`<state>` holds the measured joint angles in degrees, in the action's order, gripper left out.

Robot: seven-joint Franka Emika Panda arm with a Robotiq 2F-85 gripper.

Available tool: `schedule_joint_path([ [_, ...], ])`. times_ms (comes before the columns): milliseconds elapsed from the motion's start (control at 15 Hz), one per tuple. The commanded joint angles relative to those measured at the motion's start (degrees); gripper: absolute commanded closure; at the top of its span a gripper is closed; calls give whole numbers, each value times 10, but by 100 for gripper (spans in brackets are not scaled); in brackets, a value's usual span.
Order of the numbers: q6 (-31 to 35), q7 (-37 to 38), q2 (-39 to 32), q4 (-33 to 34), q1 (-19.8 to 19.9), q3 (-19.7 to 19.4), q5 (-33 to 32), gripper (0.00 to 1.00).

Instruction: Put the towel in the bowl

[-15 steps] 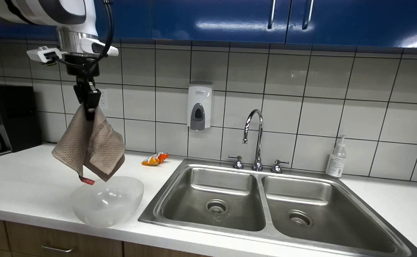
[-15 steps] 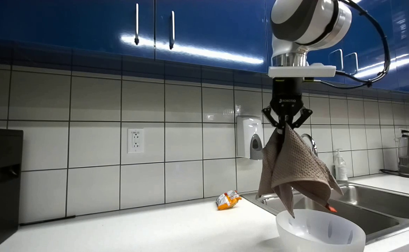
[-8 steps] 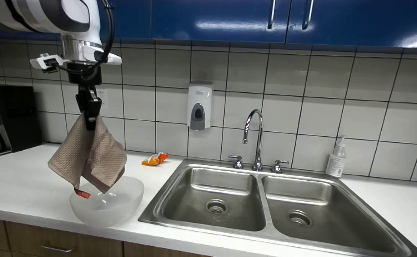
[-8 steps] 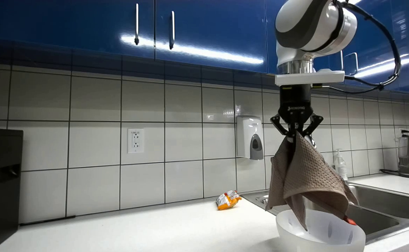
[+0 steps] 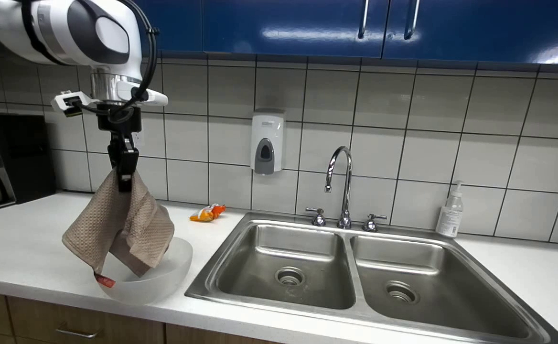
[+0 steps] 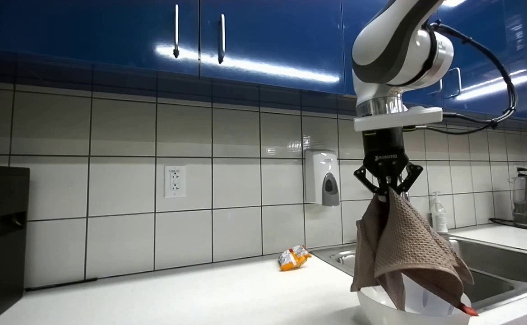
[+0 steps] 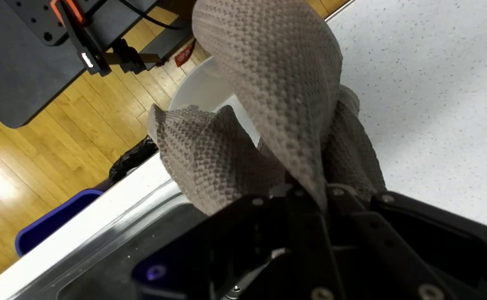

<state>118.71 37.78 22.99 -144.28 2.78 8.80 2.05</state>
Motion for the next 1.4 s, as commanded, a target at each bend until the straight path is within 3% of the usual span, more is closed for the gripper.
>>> schedule_joint_path([
  [0, -7, 36, -45, 29, 6, 5, -21, 99],
  [800, 19, 131, -174, 99, -14, -7, -65, 99],
  [867, 24, 138, -177, 100, -17, -7, -68, 73],
  [1000, 32, 142, -180, 99, -24, -8, -72, 67],
  [1333, 36, 138, -182, 98, -42, -5, -70, 28],
])
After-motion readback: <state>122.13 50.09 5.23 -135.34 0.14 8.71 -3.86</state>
